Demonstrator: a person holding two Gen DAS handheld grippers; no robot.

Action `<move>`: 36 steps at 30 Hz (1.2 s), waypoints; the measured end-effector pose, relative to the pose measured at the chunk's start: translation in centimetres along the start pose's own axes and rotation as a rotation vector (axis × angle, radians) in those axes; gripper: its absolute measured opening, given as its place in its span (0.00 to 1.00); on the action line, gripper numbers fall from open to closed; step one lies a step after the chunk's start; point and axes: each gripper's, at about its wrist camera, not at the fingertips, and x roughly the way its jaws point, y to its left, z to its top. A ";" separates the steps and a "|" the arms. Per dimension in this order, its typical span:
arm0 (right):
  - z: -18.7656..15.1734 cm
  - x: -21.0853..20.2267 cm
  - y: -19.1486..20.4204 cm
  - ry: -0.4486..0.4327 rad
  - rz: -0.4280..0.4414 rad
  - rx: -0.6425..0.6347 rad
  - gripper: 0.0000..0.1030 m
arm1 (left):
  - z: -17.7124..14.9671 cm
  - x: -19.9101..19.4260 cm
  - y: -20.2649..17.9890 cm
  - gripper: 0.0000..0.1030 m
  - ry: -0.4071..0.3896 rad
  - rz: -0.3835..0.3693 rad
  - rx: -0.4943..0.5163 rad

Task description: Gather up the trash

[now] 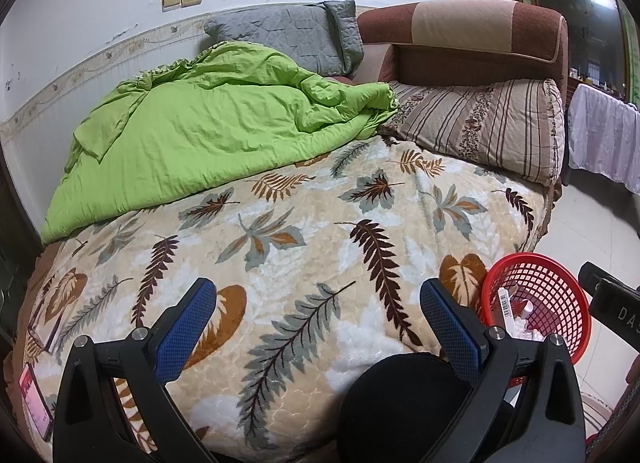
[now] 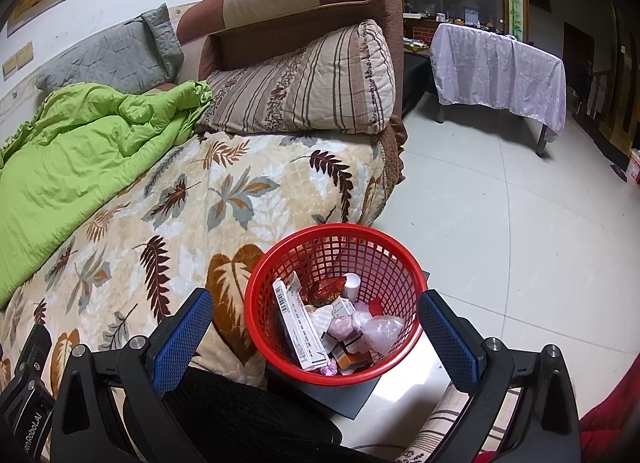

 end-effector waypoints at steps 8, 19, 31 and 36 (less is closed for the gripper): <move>0.2 0.3 0.5 0.008 -0.006 -0.020 1.00 | -0.2 0.3 0.0 0.98 0.002 -0.003 -0.006; 0.2 0.8 2.7 0.010 -0.014 -0.064 1.00 | -1.6 -0.2 -3.4 0.98 0.020 -0.004 -0.026; 0.8 2.5 7.7 -0.017 0.030 -0.185 1.00 | -4.6 -4.0 -14.5 0.98 0.071 0.024 -0.102; 1.2 5.3 15.2 -0.020 0.124 -0.445 1.00 | -6.5 -5.0 -18.5 0.98 0.138 0.075 -0.229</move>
